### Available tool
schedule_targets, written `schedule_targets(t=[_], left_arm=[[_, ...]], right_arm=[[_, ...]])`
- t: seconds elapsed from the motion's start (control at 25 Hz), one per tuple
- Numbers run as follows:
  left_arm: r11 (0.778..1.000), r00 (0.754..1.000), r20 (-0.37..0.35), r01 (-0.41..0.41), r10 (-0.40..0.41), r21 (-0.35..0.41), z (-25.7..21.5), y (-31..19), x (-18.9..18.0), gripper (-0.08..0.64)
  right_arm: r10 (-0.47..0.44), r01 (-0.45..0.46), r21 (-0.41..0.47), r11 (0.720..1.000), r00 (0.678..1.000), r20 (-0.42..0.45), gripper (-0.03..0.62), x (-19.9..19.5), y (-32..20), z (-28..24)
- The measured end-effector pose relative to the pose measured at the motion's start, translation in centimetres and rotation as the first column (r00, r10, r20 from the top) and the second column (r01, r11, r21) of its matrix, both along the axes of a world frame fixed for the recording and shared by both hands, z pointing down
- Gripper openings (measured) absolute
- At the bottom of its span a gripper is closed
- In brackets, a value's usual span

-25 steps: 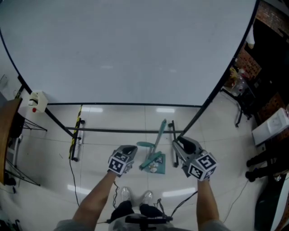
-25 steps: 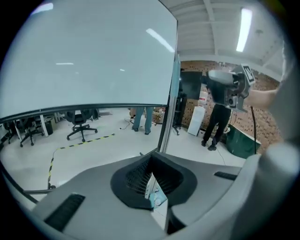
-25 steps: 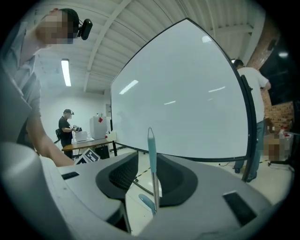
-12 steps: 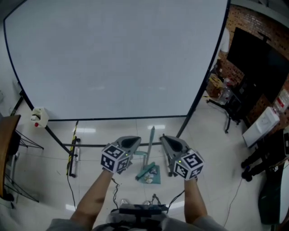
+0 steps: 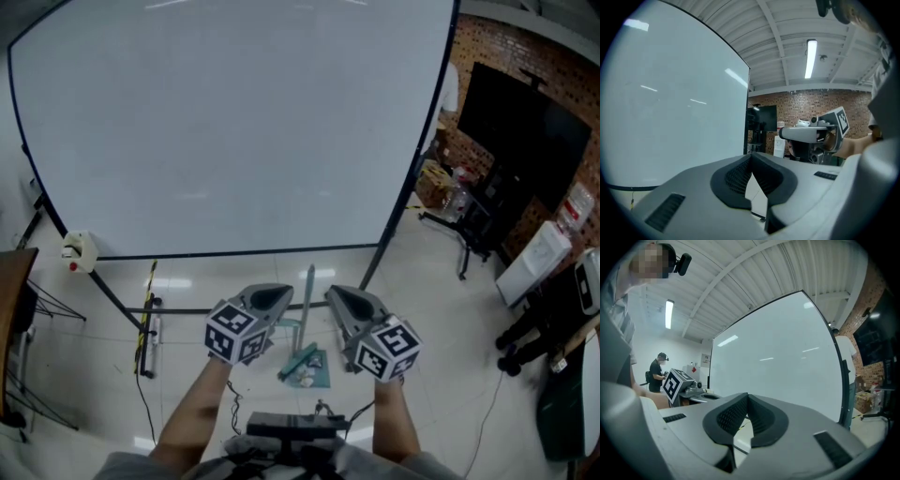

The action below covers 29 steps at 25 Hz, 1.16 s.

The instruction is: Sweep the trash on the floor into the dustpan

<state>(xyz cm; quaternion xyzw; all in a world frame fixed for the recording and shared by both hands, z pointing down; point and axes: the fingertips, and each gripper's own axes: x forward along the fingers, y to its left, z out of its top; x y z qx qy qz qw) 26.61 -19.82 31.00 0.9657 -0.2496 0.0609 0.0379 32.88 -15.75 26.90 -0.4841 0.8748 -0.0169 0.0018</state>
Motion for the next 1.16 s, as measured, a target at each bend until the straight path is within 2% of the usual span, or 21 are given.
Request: schedule_targets(t=[1.16], left_arm=[[1.0,1.0,0.004,-0.017,0.017,-0.001,0.0,0.6,-0.3,0.002]], right_arm=[[-0.027,0.027,0.006,1.0,1.0,0.002,0.0,-1.1,0.1,-0.2]])
